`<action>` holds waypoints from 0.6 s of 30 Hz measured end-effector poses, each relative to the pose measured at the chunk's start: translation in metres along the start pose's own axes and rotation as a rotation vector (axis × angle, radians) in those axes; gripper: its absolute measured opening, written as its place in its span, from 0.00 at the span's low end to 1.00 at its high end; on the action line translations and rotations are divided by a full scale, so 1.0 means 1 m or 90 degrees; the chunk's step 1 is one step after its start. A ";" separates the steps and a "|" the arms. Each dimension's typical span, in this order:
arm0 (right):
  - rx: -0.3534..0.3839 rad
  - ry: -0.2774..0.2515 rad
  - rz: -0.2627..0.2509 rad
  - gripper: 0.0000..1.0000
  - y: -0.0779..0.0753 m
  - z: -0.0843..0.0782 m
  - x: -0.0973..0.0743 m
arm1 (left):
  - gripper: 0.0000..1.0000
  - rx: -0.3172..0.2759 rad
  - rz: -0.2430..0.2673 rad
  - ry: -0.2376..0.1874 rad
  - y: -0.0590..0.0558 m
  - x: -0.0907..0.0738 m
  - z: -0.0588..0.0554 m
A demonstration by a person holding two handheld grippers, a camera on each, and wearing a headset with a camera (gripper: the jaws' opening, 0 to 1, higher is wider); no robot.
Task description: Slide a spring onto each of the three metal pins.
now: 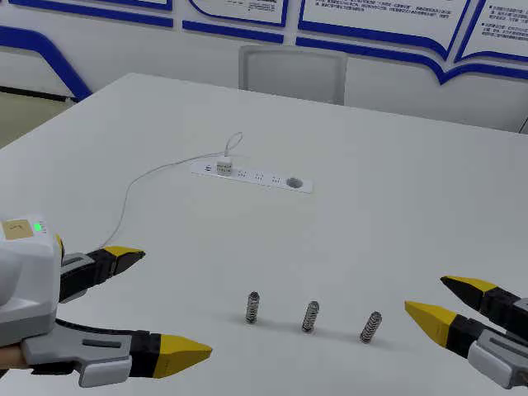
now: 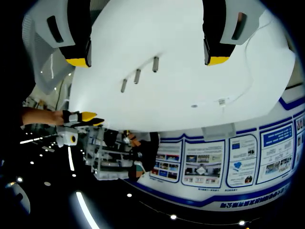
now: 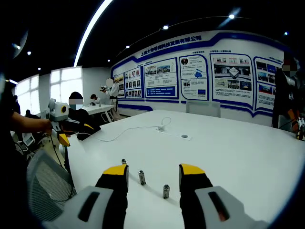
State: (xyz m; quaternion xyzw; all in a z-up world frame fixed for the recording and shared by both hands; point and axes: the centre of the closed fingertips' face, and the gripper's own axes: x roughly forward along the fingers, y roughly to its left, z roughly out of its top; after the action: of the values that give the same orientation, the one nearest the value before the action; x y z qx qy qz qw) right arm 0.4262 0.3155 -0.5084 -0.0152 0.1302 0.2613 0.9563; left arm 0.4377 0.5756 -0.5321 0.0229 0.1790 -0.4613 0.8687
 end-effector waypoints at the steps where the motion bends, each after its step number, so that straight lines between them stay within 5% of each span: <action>1: 0.011 -0.007 -0.010 0.45 -0.003 -0.001 -0.003 | 1.00 -0.001 0.002 0.000 0.001 -0.001 0.000; 6: 0.067 -0.048 -0.017 0.57 -0.001 0.000 -0.014 | 1.00 -0.005 0.009 -0.004 0.003 -0.003 0.000; 18: 0.088 -0.041 -0.026 0.72 0.007 -0.014 -0.024 | 1.00 -0.002 0.002 -0.012 -0.002 -0.001 0.004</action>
State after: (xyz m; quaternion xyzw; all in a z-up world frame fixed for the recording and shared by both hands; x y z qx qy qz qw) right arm 0.3997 0.3086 -0.5160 0.0567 0.1170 0.2321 0.9640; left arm 0.4367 0.5741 -0.5283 0.0172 0.1713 -0.4602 0.8710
